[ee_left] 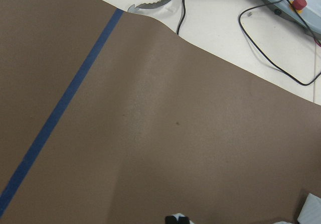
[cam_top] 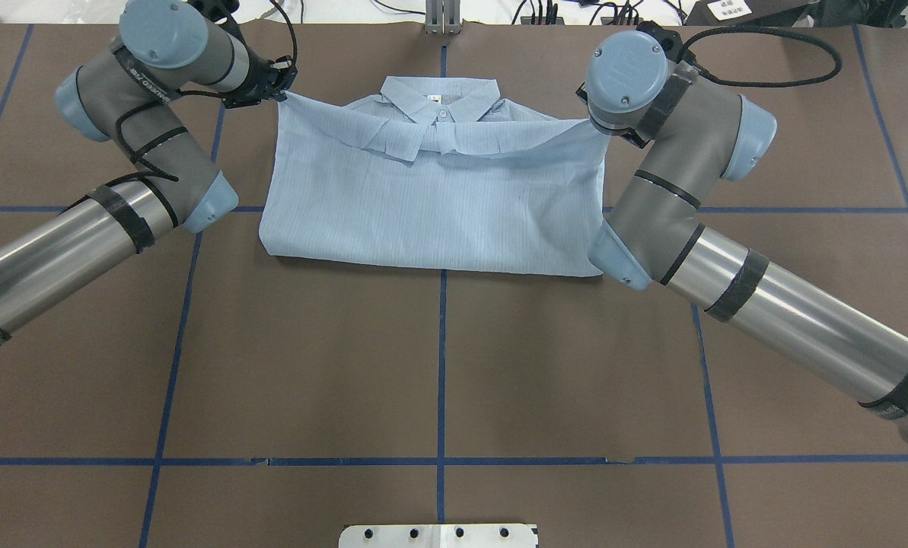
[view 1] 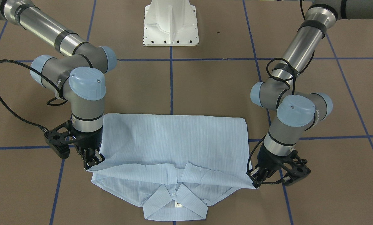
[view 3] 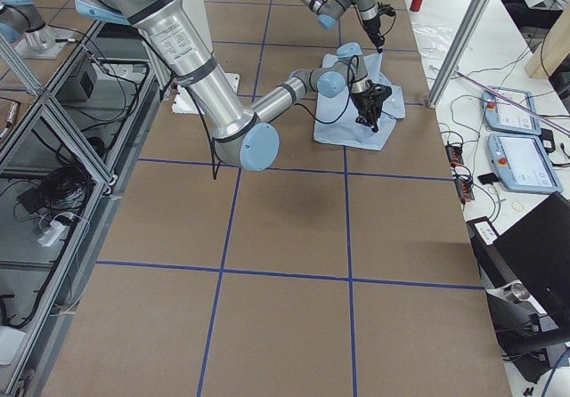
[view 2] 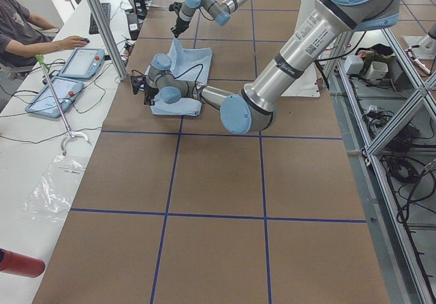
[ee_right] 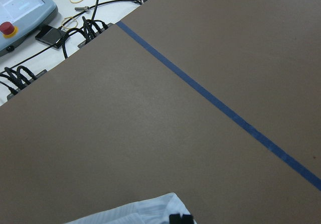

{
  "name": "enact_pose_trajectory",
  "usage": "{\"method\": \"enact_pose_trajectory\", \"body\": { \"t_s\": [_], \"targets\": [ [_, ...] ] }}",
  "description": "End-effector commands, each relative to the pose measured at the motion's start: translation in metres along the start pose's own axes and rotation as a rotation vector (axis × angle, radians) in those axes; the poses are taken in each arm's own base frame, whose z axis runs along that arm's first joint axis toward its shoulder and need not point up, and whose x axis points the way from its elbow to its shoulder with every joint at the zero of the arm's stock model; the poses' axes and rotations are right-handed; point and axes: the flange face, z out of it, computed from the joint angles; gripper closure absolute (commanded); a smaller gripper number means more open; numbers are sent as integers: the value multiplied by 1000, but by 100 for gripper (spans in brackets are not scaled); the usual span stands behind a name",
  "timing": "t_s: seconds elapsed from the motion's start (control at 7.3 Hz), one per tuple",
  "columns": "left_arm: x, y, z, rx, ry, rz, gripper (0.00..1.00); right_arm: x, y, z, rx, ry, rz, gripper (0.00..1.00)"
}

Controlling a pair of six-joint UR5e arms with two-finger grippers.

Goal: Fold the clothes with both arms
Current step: 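Release the hem and draw both grippers back from the folded shirt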

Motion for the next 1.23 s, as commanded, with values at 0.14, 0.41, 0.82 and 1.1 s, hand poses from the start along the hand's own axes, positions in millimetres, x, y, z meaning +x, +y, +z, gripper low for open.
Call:
{"method": "enact_pose_trajectory", "body": {
  "t_s": [0.14,0.41,0.82,1.1],
  "targets": [
    [-7,4,1,-3,1,7,64,-8,0,7,-8,-55,15,15],
    [-18,6,-11,3,25,14,62,3,22,-22,-52,-102,26,1],
    [-28,9,-17,3,31,17,62,133,95,-47,-156,-100,61,1],
    [-30,9,-17,1,28,17,62,145,129,-35,-141,-86,39,2]
  ]
}}
